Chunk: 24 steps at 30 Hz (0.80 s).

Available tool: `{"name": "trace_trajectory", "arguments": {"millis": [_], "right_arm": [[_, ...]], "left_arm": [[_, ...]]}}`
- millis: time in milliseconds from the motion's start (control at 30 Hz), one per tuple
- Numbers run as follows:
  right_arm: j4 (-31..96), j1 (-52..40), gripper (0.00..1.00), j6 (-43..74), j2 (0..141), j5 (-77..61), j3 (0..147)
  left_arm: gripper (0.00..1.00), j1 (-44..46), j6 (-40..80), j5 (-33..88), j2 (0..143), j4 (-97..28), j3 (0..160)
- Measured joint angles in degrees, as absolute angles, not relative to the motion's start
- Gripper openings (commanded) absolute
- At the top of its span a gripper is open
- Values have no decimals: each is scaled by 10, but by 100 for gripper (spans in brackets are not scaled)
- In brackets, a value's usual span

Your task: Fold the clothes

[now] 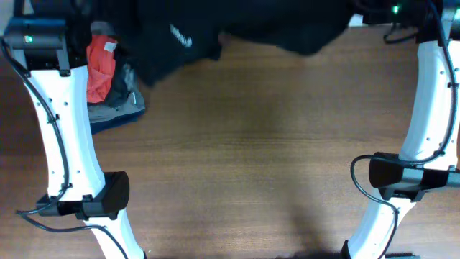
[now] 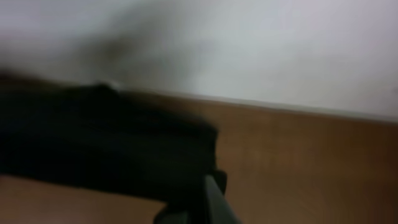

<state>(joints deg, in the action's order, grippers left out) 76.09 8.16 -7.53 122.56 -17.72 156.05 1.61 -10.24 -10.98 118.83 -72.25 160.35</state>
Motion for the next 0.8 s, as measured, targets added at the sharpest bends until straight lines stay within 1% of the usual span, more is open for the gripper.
{"name": "trace_trajectory", "arguments": {"millis": [267, 333, 567, 667, 800], "right_arm": [[934, 82, 4, -75, 1229, -175, 1560], [966, 82, 4, -75, 1230, -174, 1560], [970, 83, 4, -62, 1230, -175, 1559], [969, 83, 4, -59, 1226, -164, 1543], [970, 83, 4, -59, 1202, -138, 1485]], "left_arm": [[0, 11, -72, -89, 1188, -927, 1604], [0, 10, -68, -83, 1188, -957, 1604], [0, 9, -62, -36, 1188, -968, 1589], [0, 9, -51, -32, 1186, -966, 1546], [0, 8, -31, -34, 1179, -967, 1478]]}}
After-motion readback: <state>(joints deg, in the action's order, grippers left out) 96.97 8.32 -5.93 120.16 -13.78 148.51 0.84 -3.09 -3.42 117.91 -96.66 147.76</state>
